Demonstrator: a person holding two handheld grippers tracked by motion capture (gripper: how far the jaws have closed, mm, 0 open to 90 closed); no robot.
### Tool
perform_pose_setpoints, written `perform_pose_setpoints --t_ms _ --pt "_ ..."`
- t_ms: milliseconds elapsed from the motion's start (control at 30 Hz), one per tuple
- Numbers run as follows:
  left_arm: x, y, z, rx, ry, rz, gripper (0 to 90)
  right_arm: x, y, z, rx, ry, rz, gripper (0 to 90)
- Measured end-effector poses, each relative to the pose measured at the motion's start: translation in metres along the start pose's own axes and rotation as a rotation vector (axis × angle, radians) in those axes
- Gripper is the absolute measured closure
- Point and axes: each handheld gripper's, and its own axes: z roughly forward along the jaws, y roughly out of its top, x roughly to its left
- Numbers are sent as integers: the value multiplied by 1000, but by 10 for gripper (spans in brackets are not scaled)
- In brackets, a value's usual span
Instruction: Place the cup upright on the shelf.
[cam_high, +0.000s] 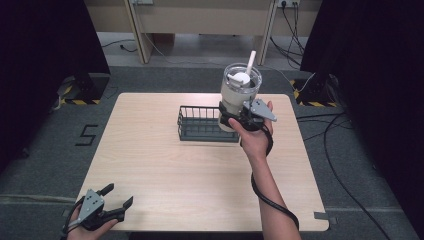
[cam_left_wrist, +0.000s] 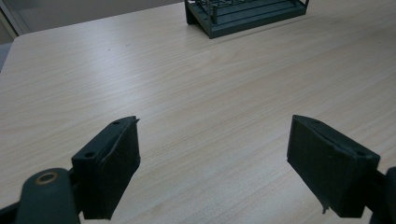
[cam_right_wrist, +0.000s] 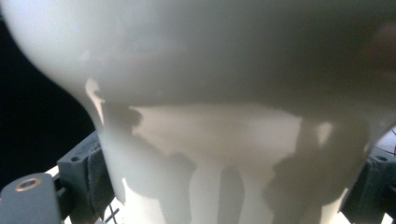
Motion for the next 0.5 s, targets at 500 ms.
perform_pose_setpoints --t_ms 500 --pt "0 0 0 -1 -2 -1 164 0 -4 28 35 -10 2 110"
